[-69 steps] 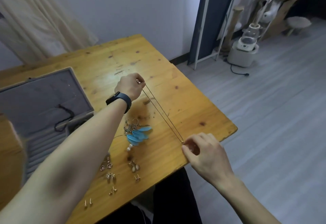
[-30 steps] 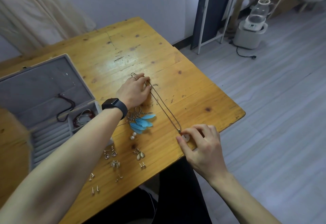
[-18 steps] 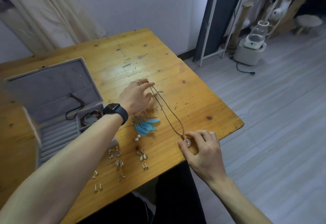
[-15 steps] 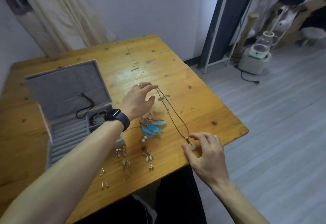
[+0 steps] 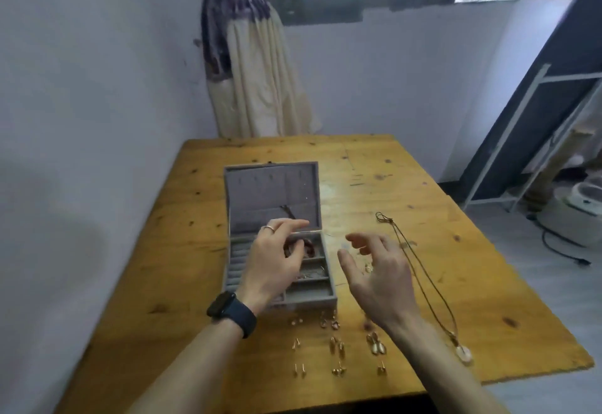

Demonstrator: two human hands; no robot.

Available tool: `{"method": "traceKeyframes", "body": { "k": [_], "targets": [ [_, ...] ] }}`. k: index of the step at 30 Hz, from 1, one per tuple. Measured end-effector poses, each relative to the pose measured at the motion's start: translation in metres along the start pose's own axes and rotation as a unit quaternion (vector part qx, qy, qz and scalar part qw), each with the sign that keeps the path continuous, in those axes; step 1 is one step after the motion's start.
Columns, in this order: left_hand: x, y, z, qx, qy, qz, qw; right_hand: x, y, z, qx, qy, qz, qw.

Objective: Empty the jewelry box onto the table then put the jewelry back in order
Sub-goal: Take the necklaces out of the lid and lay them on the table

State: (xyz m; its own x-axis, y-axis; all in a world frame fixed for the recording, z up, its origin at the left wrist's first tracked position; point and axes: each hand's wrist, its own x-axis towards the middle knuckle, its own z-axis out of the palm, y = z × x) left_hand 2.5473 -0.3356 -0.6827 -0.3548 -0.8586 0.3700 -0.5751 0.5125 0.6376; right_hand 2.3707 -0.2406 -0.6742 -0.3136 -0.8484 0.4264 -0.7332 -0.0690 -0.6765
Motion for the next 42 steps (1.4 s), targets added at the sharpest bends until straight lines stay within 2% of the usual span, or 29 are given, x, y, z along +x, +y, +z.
{"method": "traceKeyframes", "body": {
  "k": [8, 11, 14, 20, 23, 27, 29, 32, 34, 36, 39, 42],
  "targets": [
    [0.028, -0.045, -0.052, 0.054, 0.131, -0.072, 0.987, 0.075, -0.023, 0.082, -0.037, -0.093, 0.024, 0.995],
    [0.045, -0.056, -0.063, 0.035, 0.167, -0.1, 0.98, 0.094, -0.026, 0.102, -0.065, -0.106, 0.048, 0.991],
    [0.058, -0.068, -0.067, -0.01, 0.167, -0.144, 0.975, 0.103, -0.029, 0.115, -0.12, -0.126, 0.052, 0.983],
    [0.069, -0.084, -0.065, -0.132, 0.105, -0.214, 0.962, 0.106, -0.029, 0.126, -0.199, -0.134, 0.049, 0.97],
    [0.067, -0.089, -0.062, -0.149, 0.095, -0.216, 0.96, 0.108, -0.029, 0.125, -0.157, -0.133, 0.04, 0.978],
    [0.065, -0.09, -0.067, -0.144, 0.099, -0.207, 0.963, 0.12, -0.038, 0.108, -0.02, -0.114, 0.033, 0.993],
    [0.063, -0.082, -0.071, -0.085, 0.141, -0.182, 0.969, 0.126, -0.049, 0.096, 0.05, -0.115, 0.04, 0.991],
    [0.063, -0.06, -0.081, 0.002, 0.211, -0.093, 0.973, 0.134, -0.066, 0.081, 0.108, -0.12, 0.03, 0.986],
    [0.066, -0.044, -0.088, -0.006, 0.184, -0.044, 0.982, 0.138, -0.077, 0.072, 0.133, -0.123, 0.015, 0.983],
    [0.073, -0.032, -0.092, -0.025, 0.116, -0.021, 0.993, 0.141, -0.088, 0.062, 0.157, -0.125, 0.003, 0.98],
    [0.082, -0.014, -0.098, -0.028, 0.027, -0.009, 0.999, 0.141, -0.103, 0.045, 0.181, -0.12, -0.017, 0.976],
    [0.083, 0.003, -0.106, -0.034, -0.022, -0.014, 0.999, 0.139, -0.113, 0.026, 0.197, -0.108, -0.03, 0.974]
  ]
}}
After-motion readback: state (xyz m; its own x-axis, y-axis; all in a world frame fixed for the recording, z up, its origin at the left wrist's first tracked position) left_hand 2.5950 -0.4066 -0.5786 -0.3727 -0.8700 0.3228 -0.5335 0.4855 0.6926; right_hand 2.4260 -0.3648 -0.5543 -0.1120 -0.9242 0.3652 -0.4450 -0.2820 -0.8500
